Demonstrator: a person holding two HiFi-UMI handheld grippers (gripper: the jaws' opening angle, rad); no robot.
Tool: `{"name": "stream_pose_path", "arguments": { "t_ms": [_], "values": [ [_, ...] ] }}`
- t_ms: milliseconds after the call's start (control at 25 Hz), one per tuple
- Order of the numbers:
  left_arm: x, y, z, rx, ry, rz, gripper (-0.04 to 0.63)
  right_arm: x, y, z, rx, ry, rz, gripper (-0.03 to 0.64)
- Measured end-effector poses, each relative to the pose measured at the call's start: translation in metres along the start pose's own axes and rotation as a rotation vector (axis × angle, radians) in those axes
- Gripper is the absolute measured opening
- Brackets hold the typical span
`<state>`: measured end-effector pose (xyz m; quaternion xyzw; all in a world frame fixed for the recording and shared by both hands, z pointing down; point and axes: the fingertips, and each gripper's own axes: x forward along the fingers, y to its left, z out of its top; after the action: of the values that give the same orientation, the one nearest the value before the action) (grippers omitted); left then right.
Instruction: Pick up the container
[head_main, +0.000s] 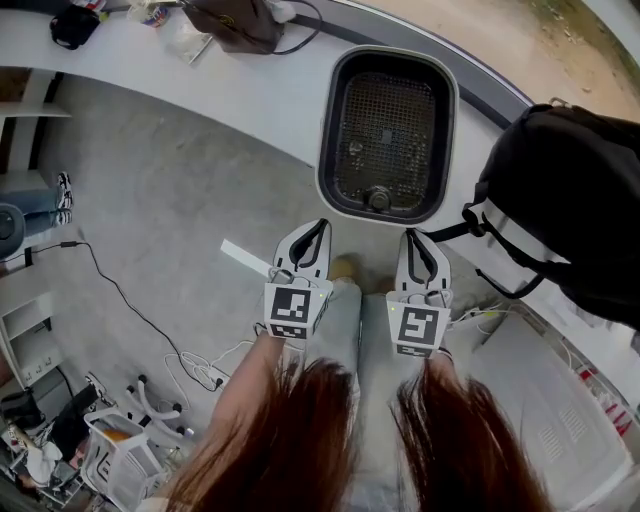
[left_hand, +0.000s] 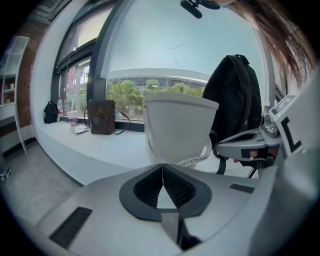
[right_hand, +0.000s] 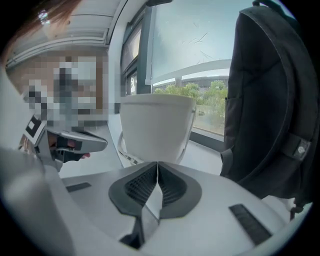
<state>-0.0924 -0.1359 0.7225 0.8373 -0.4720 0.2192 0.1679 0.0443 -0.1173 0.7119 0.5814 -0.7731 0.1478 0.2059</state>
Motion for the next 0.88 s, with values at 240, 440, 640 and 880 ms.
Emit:
{"name": "stream_pose_path", "arguments": {
  "t_ms": [240, 440, 640, 880],
  "values": [
    [0.018, 0.0, -0.024, 0.01, 0.007, -0.011, 0.017, 0.012, -0.002, -0.028, 0.001, 0.012, -0.008, 0.025],
    [0.032, 0.0, -0.035, 0.013, -0.005, -0.02, 0.017, 0.022, -0.003, -0.045, -0.03, 0.024, -0.005, 0.026],
    [0.045, 0.0, -0.039, 0.011, -0.027, -0.024, 0.017, 0.032, -0.006, -0.05, -0.03, 0.005, -0.008, 0.025],
    [0.056, 0.002, -0.042, -0.003, -0.042, -0.025, 0.017, 0.04, -0.007, -0.05, -0.053, -0.016, -0.003, 0.025]
  ]
}}
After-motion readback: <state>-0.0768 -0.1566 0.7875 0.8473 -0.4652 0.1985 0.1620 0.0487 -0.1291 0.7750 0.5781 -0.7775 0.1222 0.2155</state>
